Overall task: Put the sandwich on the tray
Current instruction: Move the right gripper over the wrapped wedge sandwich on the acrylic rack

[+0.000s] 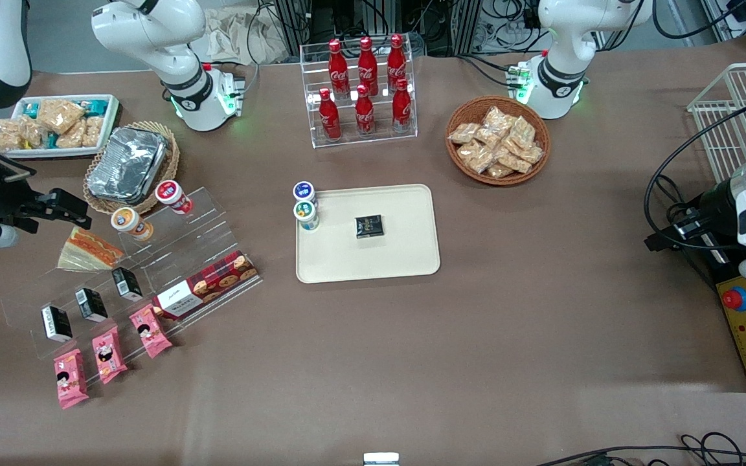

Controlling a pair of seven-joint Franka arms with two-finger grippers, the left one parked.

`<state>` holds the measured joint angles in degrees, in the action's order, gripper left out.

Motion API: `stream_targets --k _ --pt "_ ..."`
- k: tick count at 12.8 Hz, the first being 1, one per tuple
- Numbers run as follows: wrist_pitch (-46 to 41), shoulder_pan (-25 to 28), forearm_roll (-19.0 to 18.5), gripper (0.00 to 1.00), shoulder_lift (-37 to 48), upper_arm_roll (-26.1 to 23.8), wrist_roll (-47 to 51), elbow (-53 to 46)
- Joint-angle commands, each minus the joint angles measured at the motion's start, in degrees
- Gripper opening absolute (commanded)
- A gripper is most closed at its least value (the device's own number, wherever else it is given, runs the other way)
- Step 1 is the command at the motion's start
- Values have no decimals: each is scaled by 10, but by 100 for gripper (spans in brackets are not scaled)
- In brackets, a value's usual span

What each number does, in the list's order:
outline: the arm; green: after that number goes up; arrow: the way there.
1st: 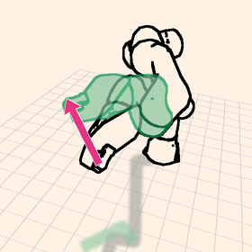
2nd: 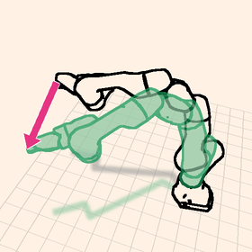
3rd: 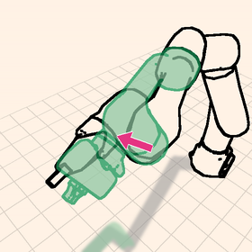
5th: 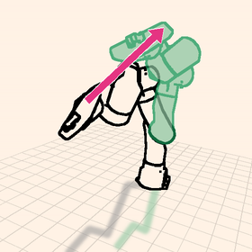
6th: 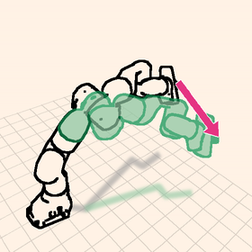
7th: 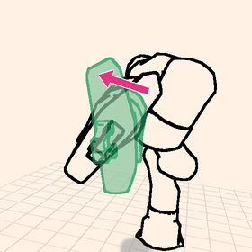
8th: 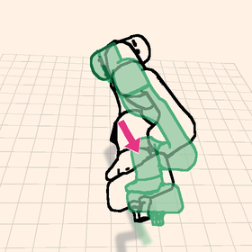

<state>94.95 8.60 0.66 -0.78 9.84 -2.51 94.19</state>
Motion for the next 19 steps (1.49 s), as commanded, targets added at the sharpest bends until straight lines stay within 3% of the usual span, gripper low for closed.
stream_targets --k 1,6,11,14,19 --pt "-1 -2 -6 99 -4 -4 3 -14" --pt "-8 -3 -5 99 0 -4 -30 -14" --pt "-28 -48 -11 99 2 -1 -281 -13" --pt "-28 -105 -11 99 -4 -4 -502 -3" --pt "46 -137 -32 99 -29 -3 -799 33"
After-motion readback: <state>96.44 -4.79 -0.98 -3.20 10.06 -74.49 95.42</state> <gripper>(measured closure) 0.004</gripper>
